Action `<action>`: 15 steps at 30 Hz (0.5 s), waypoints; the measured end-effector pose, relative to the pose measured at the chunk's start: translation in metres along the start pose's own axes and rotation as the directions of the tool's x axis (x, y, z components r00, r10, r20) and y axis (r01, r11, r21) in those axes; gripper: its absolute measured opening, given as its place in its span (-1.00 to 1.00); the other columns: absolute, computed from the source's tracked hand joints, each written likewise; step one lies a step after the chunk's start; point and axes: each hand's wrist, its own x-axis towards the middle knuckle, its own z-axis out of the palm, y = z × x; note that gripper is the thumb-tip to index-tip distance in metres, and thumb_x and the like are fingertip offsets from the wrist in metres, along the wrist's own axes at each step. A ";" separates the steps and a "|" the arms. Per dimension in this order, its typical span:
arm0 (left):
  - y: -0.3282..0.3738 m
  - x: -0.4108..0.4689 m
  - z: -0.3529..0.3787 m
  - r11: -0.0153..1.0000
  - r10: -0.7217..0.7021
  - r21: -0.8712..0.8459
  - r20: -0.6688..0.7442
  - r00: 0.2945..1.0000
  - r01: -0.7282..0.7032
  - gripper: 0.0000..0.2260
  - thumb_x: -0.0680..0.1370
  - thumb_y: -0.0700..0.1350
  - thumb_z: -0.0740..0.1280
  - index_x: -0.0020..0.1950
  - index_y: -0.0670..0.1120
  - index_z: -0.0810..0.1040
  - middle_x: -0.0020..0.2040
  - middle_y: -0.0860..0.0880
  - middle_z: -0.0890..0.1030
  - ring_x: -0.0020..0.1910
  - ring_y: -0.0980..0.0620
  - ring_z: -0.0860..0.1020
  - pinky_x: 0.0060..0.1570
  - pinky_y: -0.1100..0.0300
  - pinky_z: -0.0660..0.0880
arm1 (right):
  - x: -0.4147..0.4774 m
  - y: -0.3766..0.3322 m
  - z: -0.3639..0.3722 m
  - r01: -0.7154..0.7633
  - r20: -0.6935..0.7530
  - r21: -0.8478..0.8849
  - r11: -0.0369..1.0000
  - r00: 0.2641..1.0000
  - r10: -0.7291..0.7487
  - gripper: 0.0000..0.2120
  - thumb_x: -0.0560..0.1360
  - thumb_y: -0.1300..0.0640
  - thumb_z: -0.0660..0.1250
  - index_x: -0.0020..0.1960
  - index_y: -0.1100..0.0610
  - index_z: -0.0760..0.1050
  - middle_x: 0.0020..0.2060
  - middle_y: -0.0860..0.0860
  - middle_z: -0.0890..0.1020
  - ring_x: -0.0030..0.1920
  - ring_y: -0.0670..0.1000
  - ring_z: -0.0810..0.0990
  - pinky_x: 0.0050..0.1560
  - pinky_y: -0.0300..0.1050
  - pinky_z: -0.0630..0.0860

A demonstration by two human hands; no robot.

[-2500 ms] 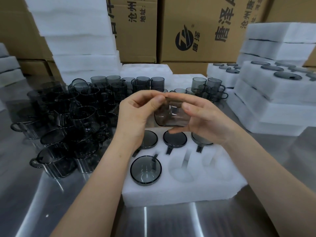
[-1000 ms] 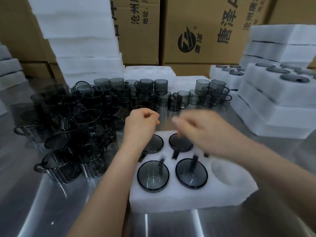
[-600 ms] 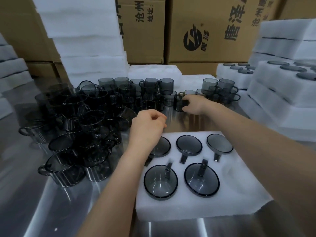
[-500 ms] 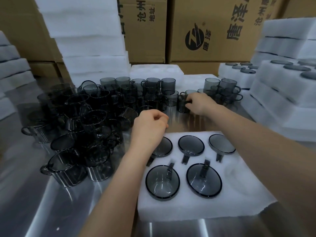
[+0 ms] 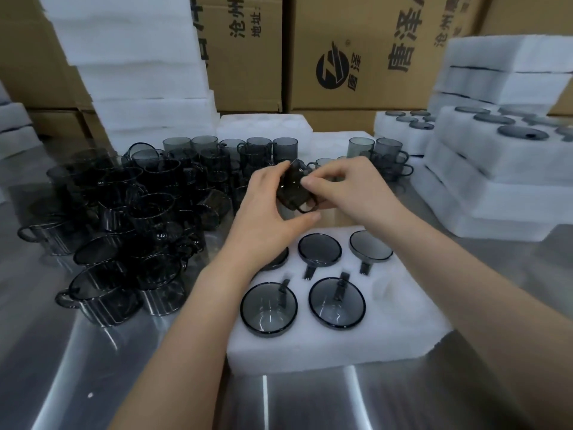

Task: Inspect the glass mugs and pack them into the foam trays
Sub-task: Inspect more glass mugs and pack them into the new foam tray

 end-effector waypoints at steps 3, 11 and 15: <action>0.001 -0.002 -0.001 0.998 0.062 0.000 0.009 0.998 -0.062 -0.17 0.34 -0.04 0.59 0.52 -0.03 0.26 0.36 0.04 0.34 0.32 0.19 0.33 0.32 0.26 0.35 | -0.015 -0.007 -0.001 0.029 0.002 0.065 0.997 1.000 -0.029 -0.98 0.47 0.17 0.47 -0.13 0.07 0.67 -0.25 -0.08 0.67 -0.25 0.02 0.69 -0.05 -0.01 0.65; 0.004 -0.003 0.001 0.989 0.146 0.015 -0.082 0.986 -0.145 -0.40 0.34 -0.10 0.58 0.34 0.02 0.48 0.20 0.08 0.50 0.16 0.22 0.47 0.15 0.45 0.36 | -0.024 0.006 -0.002 0.024 0.092 0.204 0.979 0.995 -0.044 -0.55 0.39 0.19 0.54 0.19 -0.03 0.46 -0.01 0.06 0.49 -0.18 0.02 0.64 -0.20 -0.06 0.66; 0.005 -0.004 0.000 0.973 0.229 0.037 -0.063 0.971 -0.227 -0.43 0.35 -0.20 0.57 0.33 -0.01 0.52 0.18 0.07 0.44 0.15 0.36 0.42 0.16 0.54 0.28 | -0.026 0.013 0.000 0.005 0.119 0.251 0.968 0.992 -0.036 -0.59 0.33 0.04 0.56 0.08 0.00 0.46 0.08 0.05 0.56 -0.02 -0.03 0.65 -0.16 -0.05 0.66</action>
